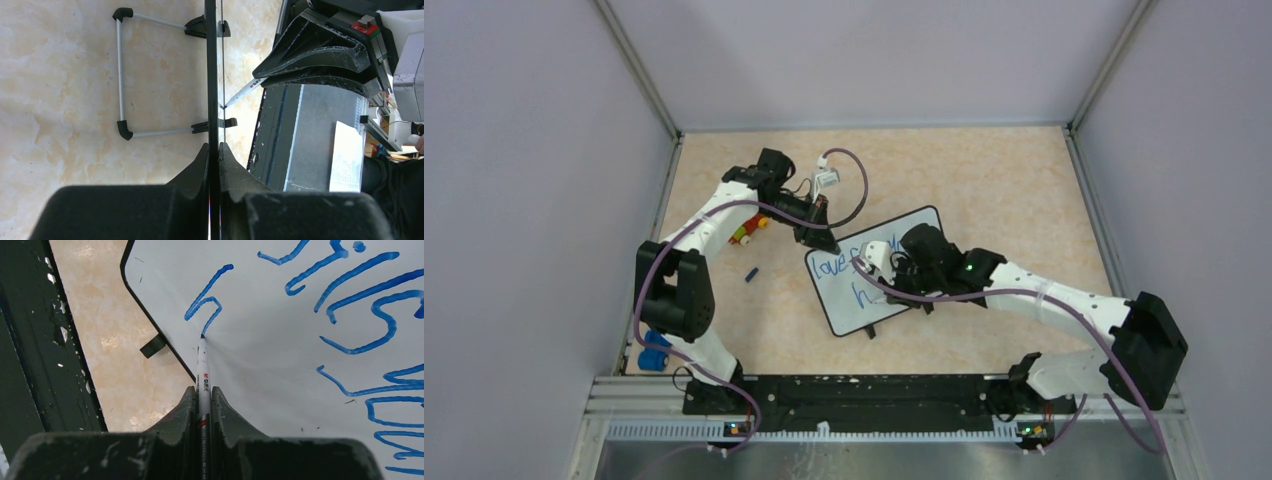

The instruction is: Write a sentence on the whiteboard

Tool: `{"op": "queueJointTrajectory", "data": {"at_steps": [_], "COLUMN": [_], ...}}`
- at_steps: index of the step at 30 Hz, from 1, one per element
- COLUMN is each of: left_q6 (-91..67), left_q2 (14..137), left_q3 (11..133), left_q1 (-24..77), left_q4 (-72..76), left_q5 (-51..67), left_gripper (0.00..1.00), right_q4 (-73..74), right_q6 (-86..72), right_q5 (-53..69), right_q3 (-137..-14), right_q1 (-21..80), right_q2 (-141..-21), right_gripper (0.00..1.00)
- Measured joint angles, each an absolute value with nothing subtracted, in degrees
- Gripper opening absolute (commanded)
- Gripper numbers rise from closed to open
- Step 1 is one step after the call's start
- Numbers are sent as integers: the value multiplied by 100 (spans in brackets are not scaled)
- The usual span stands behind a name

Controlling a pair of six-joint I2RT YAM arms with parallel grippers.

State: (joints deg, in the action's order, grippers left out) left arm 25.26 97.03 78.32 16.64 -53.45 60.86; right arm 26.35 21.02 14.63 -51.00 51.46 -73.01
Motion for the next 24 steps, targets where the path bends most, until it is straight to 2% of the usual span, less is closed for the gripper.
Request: {"op": "queueJointTrajectory", "data": {"at_steps": [11,24], "left_q6": [2526,2526], "left_q2": [9703,9703], "left_q3": [7832,7832], "left_q1": [1664,1664], "left_q4": [-5363,-5365], "left_q5": [6090,6090], "left_gripper": [0,0], "right_q4": [2670,2576], "right_q6": [1984,1970], "right_q5": [1601,1446], "right_q3": [-5113,-5113], "right_q1": [5103,5033], "right_q2": [-6917,-7098], "right_gripper": [0,0]}}
